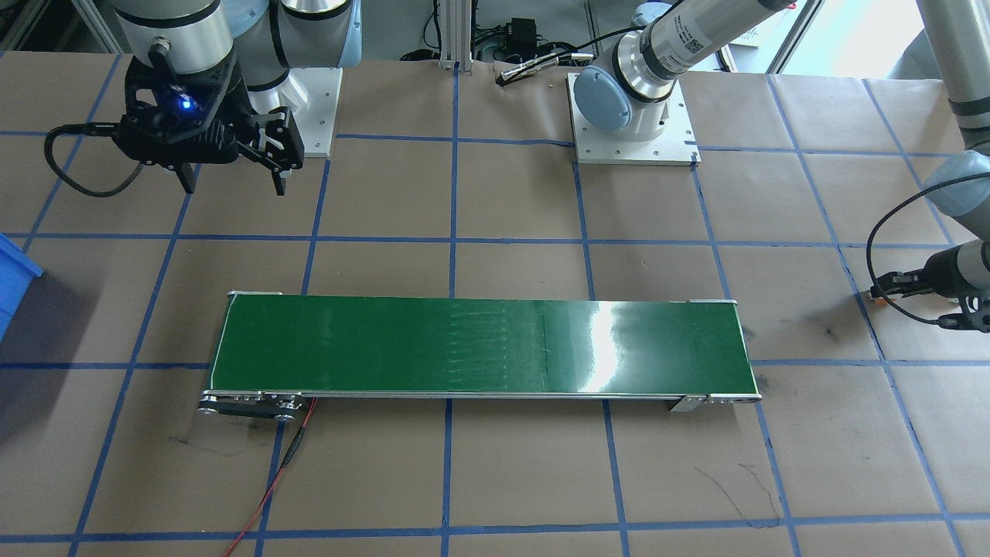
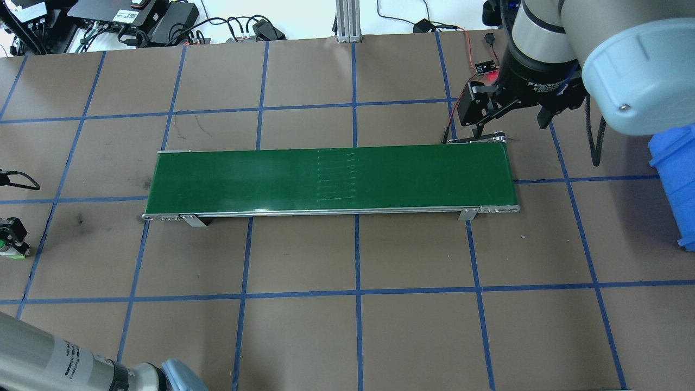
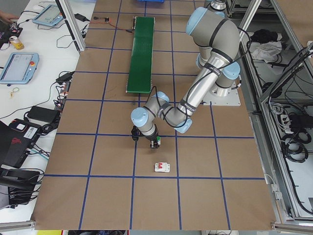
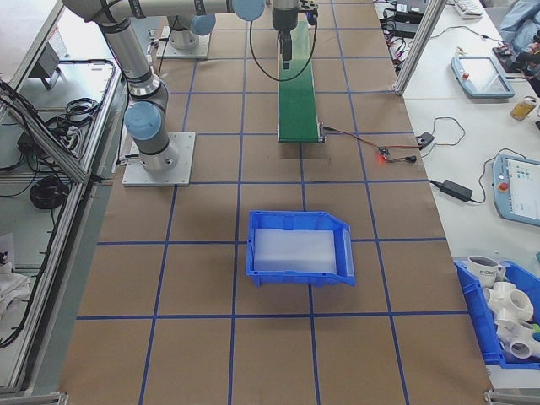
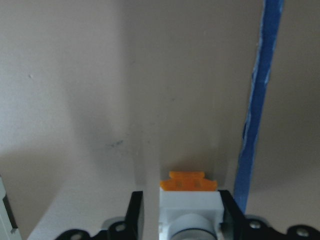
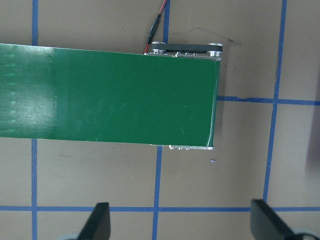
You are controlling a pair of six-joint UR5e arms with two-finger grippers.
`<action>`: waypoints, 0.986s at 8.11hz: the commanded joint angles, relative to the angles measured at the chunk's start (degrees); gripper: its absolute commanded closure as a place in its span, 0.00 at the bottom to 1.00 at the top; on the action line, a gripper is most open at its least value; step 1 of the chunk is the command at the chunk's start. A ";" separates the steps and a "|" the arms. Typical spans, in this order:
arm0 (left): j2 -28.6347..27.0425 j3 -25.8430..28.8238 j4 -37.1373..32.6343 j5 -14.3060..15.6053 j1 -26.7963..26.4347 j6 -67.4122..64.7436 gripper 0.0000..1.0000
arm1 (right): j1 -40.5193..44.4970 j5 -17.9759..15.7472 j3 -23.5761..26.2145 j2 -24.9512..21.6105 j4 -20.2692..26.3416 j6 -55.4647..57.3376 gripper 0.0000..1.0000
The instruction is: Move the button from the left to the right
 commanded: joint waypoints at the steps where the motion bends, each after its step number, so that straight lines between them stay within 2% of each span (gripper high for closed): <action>1: 1.29 -0.02 -0.76 -0.18 0.01 0.22 1.00 | 0.00 0.00 0.00 0.05 0.00 -0.04 0.00; 2: 3.21 0.68 -2.16 -0.27 0.01 0.65 1.00 | 0.00 0.00 0.00 0.05 0.00 -0.04 0.00; 3: 7.58 0.86 -6.70 -1.92 -1.04 -0.04 1.00 | 0.00 0.00 0.00 0.05 0.00 -0.04 0.00; 4: 12.06 0.86 -10.66 -5.94 -1.66 -0.57 1.00 | 0.00 0.00 0.00 0.05 0.00 -0.04 0.00; 5: 16.20 0.86 -11.39 -9.03 -3.75 -2.57 1.00 | 0.00 0.00 0.00 0.05 0.00 -0.04 0.00; 6: 17.81 0.86 -12.18 -9.06 -8.99 -5.20 1.00 | 0.00 0.00 0.00 0.05 0.00 -0.13 0.00; 8: 17.48 1.65 -12.19 -9.76 -20.94 -17.81 1.00 | 0.00 0.00 0.00 0.05 0.00 -0.22 0.00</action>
